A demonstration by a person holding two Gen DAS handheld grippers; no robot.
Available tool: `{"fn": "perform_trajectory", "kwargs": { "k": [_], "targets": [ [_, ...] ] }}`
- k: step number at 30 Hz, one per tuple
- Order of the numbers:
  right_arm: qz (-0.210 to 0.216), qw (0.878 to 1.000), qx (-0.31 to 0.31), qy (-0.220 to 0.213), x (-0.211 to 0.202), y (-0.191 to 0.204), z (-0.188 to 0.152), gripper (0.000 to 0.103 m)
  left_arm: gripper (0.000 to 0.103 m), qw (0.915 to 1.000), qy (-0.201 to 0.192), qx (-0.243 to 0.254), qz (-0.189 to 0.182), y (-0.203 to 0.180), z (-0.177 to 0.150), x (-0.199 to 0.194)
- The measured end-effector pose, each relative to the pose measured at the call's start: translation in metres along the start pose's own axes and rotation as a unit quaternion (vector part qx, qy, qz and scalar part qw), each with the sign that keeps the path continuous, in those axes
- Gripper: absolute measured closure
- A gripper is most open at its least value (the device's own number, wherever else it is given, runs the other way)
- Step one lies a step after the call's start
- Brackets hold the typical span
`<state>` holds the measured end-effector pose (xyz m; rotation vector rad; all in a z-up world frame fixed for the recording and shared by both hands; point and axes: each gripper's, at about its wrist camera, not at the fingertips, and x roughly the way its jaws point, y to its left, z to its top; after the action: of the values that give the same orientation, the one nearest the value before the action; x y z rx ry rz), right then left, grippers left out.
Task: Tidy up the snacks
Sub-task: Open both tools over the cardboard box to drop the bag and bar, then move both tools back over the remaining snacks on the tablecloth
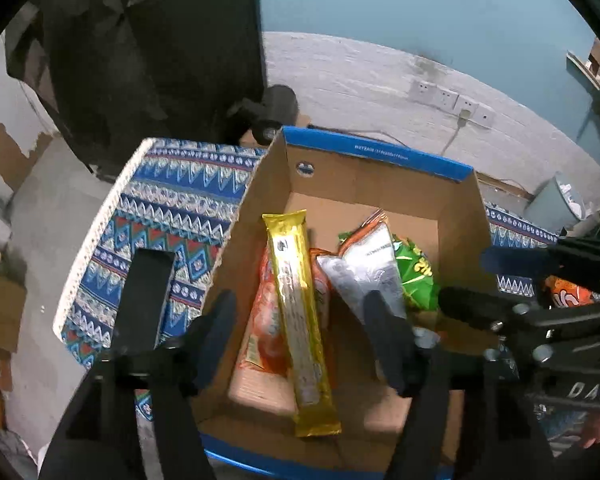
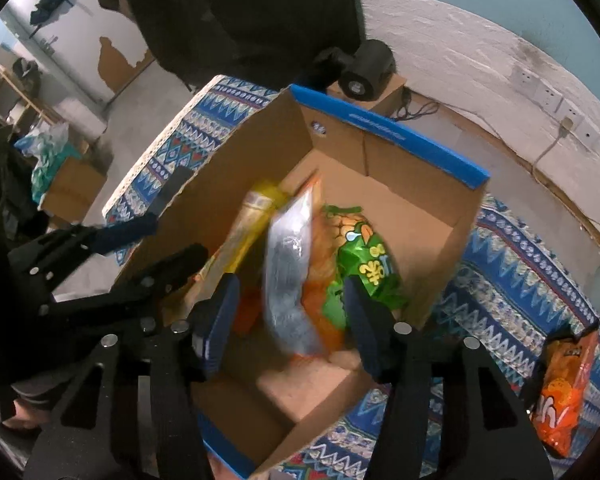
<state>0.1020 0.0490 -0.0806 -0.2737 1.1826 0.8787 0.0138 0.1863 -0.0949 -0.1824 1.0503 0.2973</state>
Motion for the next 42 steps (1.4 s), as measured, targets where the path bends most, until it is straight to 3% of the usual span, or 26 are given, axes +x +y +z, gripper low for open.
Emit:
{"fn": "perform_trajectory", "kwargs": {
  "k": [3,9,20,30,42],
  "targets": [
    [-0.006,1.0,0.005,-0.011,-0.011,-0.007,-0.003,0.04,0.032,1.0,0.003,0.002,-0.007,-0.003,0.001,-0.001],
    [-0.029,0.999,0.01,-0.025,-0.03,-0.023,-0.013,0.039,0.032,0.9997,0.007,0.016,-0.018,-0.022,0.001,-0.005],
    [-0.065,0.996,0.046,-0.032,-0.067,-0.078,-0.057,0.031,0.028,0.9957,0.02,0.066,-0.061,-0.084,-0.01,-0.014],
    [-0.102,0.989,0.104,-0.032,-0.103,-0.141,-0.11,0.029,0.028,0.9849,0.036,0.148,-0.082,-0.153,-0.029,-0.016],
    [-0.129,0.974,0.185,-0.013,-0.117,-0.206,-0.183,0.029,0.026,0.97,0.059,0.215,-0.096,-0.222,-0.05,-0.008]
  ]
}}
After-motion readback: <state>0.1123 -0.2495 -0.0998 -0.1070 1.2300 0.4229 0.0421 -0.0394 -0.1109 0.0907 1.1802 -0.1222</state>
